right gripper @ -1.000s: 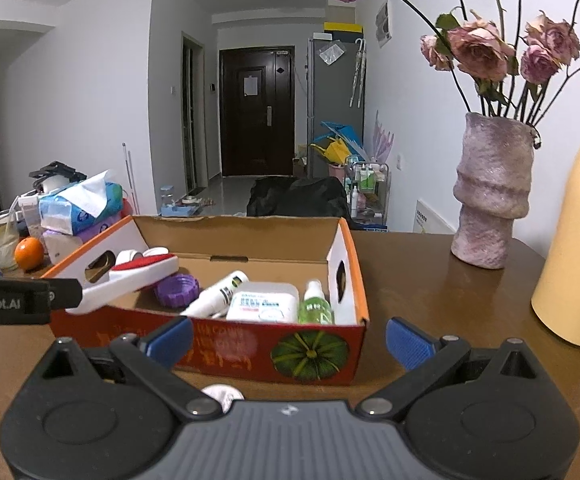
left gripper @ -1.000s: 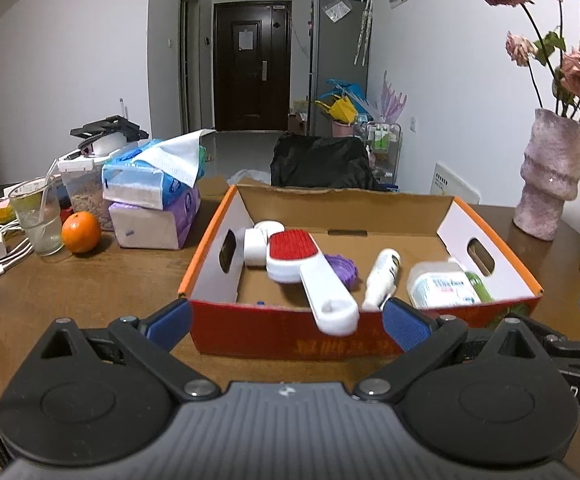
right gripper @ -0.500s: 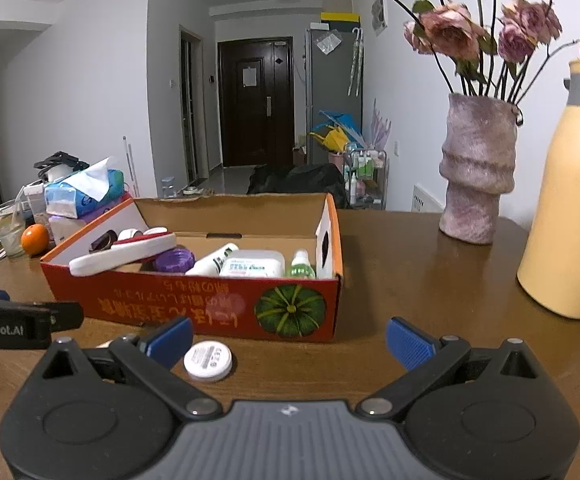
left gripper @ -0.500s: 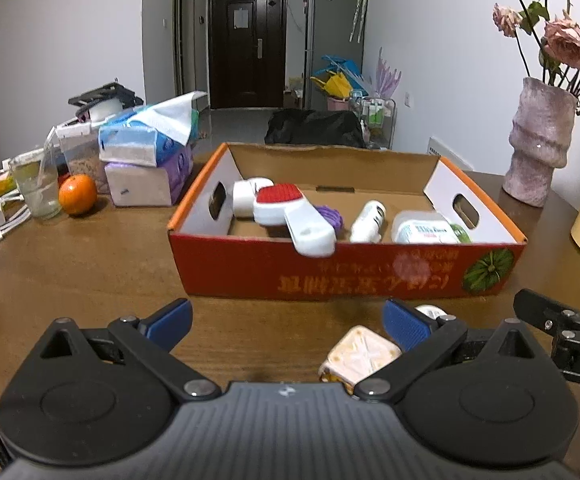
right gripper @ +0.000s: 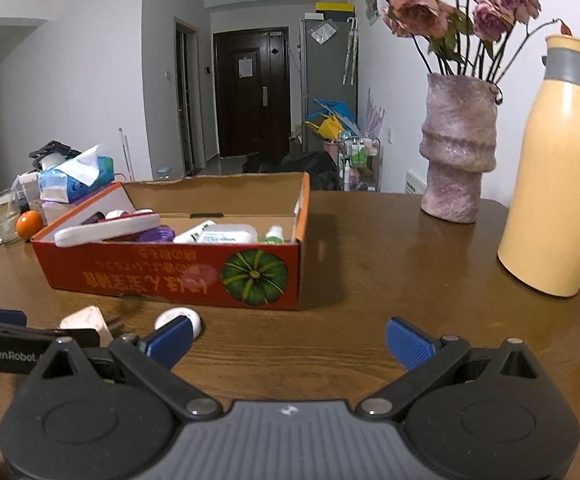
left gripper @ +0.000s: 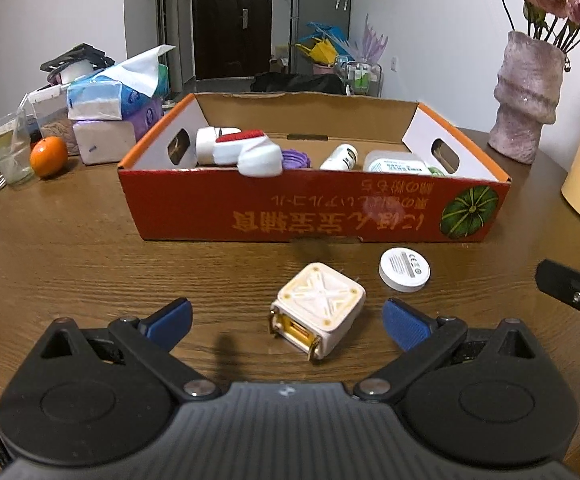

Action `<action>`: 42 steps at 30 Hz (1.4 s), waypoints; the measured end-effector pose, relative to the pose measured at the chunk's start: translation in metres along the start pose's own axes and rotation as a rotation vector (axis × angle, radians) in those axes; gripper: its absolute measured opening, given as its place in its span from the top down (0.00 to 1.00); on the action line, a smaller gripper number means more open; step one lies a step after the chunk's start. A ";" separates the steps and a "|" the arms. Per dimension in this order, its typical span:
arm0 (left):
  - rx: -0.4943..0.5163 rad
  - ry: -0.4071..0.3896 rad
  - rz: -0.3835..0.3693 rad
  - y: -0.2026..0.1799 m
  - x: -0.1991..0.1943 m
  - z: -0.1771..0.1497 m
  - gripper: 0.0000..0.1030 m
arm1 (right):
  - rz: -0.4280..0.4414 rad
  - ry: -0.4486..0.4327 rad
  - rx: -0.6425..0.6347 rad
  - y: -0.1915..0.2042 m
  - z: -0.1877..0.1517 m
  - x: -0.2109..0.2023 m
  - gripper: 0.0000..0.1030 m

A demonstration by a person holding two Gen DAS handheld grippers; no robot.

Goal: Organize rigid objects
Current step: 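Grasp the white-and-yellow charger cube with the left tool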

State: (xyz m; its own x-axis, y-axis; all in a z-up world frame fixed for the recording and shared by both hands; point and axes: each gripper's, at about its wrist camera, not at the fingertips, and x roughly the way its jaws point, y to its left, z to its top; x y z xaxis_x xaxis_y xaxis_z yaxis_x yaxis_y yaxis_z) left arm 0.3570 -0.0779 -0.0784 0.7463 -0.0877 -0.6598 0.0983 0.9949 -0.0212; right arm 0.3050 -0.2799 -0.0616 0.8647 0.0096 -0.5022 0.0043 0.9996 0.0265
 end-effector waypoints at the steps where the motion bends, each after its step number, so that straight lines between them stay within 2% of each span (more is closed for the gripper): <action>1: -0.004 0.002 -0.002 0.000 0.002 0.000 0.00 | -0.002 0.003 0.002 -0.002 -0.001 0.000 0.00; 12: -0.024 0.034 0.024 -0.009 0.027 0.002 0.01 | 0.011 0.019 0.019 -0.013 -0.007 0.001 0.00; 13: -0.021 0.033 0.022 -0.010 0.028 0.002 0.03 | 0.011 0.016 0.020 -0.013 -0.007 0.000 0.00; 15: -0.013 0.044 0.006 -0.012 0.033 0.002 0.17 | 0.012 0.014 0.023 -0.014 -0.007 0.000 0.00; 19: 0.015 0.028 0.022 -0.018 0.033 0.002 0.29 | 0.003 0.014 0.022 -0.013 -0.007 0.001 0.00; 22: 0.021 0.020 0.014 -0.019 0.031 0.001 0.42 | 0.007 0.011 0.024 -0.013 -0.008 0.001 0.00; 31: 0.038 0.025 0.019 -0.020 0.029 0.001 0.43 | 0.016 -0.007 0.037 -0.010 -0.008 0.004 0.00; 36: 0.007 0.022 0.018 -0.011 0.024 0.005 0.44 | 0.017 -0.012 0.056 -0.006 -0.008 0.005 0.00; 38: -0.011 0.014 0.007 -0.007 0.020 0.008 0.49 | 0.016 -0.009 0.063 -0.004 -0.008 0.007 0.00; 39: -0.019 0.012 0.001 -0.004 0.017 0.009 0.58 | 0.014 -0.007 0.065 -0.002 -0.008 0.008 0.00; 40: -0.023 0.009 -0.011 -0.001 0.015 0.010 0.61 | 0.012 -0.005 0.065 0.000 -0.009 0.009 0.00; 42: -0.024 0.005 -0.021 0.002 0.012 0.011 0.62 | 0.009 0.001 0.064 0.004 -0.010 0.011 0.00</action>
State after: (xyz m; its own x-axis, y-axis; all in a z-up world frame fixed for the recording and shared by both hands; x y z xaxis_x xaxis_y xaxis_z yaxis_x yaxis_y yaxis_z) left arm 0.3736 -0.0779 -0.0779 0.7411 -0.1087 -0.6625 0.0983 0.9937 -0.0531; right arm 0.3096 -0.2756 -0.0754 0.8646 0.0190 -0.5021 0.0284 0.9958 0.0866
